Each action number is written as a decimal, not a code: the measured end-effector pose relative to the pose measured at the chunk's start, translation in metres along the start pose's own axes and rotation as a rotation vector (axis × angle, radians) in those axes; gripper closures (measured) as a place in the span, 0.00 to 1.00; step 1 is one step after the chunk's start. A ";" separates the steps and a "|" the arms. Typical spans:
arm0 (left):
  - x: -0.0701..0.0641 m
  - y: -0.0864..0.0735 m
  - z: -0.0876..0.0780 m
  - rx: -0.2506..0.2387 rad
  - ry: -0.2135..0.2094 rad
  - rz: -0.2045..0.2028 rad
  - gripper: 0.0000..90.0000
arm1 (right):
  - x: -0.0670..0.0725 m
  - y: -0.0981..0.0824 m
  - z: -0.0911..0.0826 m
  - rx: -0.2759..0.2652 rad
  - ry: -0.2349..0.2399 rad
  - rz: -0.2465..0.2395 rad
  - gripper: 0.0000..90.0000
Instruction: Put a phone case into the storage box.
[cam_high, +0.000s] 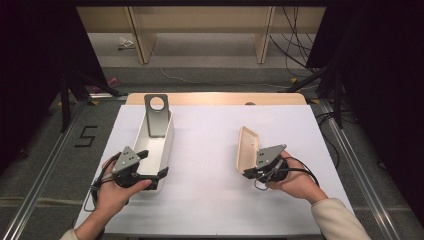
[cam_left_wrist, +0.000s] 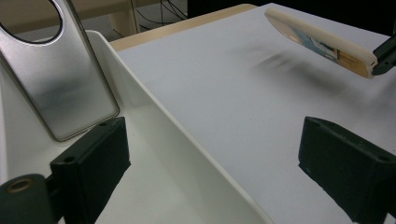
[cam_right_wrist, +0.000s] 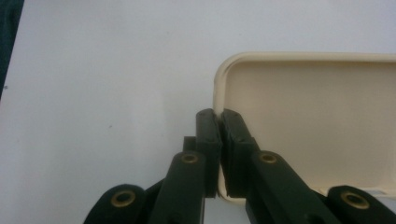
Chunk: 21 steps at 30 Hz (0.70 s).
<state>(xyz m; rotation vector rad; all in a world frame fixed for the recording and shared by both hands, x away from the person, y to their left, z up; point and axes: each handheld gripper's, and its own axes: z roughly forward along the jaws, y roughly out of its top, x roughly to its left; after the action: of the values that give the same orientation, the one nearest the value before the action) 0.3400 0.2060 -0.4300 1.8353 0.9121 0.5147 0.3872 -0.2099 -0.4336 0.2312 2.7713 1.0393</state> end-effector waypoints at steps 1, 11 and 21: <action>0.000 0.001 0.000 -0.001 0.000 0.001 0.09 | 0.000 0.001 0.000 -0.007 -0.002 0.001 0.97; -0.007 0.027 0.008 -0.020 -0.021 -0.024 0.13 | 0.007 0.012 0.004 -0.043 0.000 -0.020 0.97; -0.025 0.062 0.036 0.013 -0.071 0.007 0.15 | 0.014 0.022 0.007 -0.067 0.003 -0.035 0.97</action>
<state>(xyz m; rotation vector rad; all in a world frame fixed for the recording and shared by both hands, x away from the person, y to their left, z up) 0.3714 0.1513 -0.3880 1.8568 0.8632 0.4462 0.3770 -0.1855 -0.4257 0.1715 2.7275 1.1224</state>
